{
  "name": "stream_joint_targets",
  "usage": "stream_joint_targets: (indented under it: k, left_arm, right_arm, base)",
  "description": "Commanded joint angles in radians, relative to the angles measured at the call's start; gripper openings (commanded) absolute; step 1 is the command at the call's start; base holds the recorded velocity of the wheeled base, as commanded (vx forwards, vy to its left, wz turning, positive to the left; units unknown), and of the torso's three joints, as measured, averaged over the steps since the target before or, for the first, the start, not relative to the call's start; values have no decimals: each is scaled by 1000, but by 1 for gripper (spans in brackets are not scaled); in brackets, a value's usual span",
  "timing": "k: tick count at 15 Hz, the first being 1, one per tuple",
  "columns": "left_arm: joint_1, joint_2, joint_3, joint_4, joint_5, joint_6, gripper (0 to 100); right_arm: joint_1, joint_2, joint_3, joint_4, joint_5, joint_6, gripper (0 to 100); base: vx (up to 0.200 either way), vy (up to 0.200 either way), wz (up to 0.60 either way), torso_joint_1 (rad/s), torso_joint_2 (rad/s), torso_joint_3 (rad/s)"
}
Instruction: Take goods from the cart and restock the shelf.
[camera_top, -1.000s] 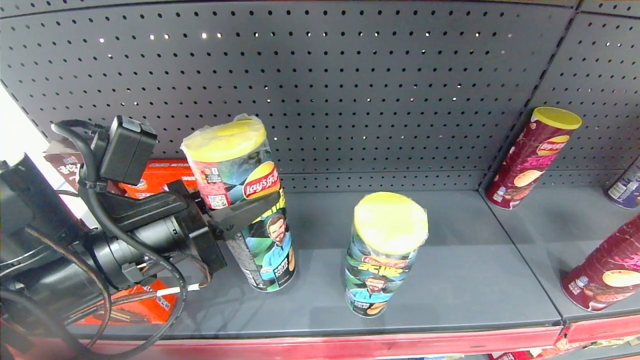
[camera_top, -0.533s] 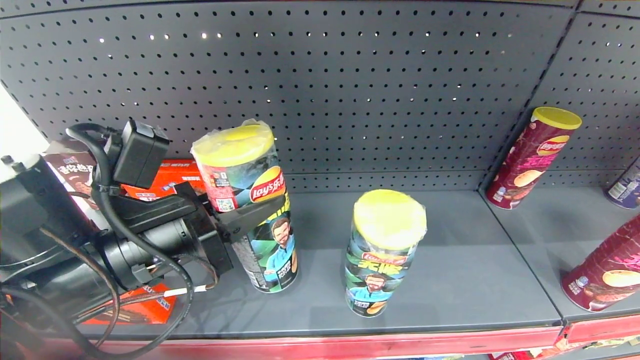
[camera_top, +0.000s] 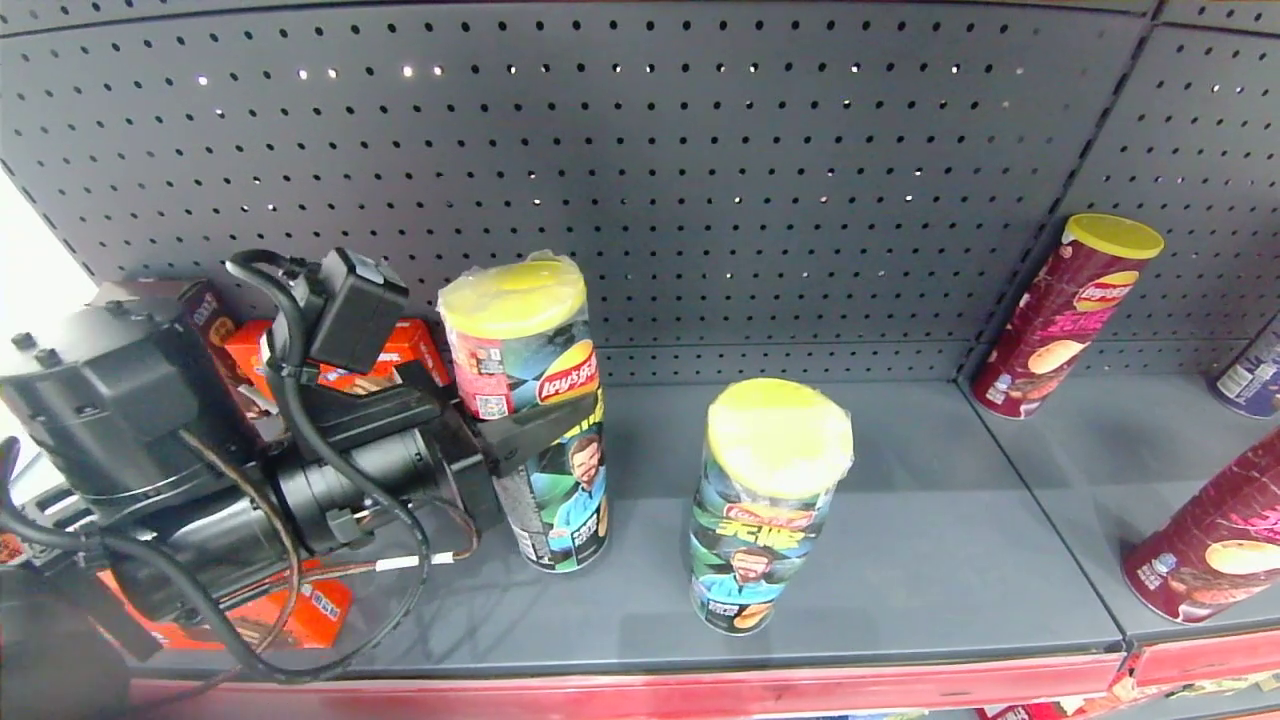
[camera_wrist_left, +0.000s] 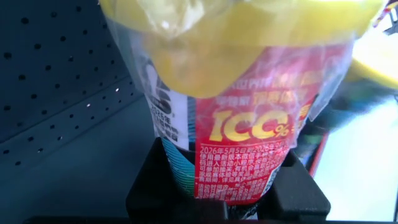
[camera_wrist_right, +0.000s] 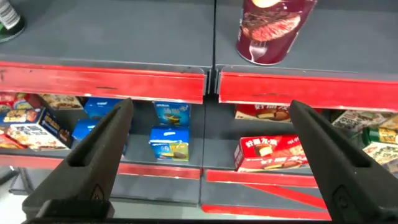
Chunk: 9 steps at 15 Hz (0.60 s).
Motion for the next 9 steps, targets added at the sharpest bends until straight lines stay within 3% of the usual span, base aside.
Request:
stream_joint_targets:
  k: [1,7,9]
  left_arm:
    - [5,58,-52,9,5,-1,0]
    - [-13,182,-237,59,20,4,0]
    - [-48,248,-395,135,20,-14,0]
  right_arm:
    - [2,7,0,-1,2,2,100]
    - [3,7,0,0,5,1,100]
    - [3,7,0,0,5,2,100]
  base:
    - [0,0,0,0,0,0]
    - [0,0,0,0,0,0]
    - [0,0,0,0,0,0]
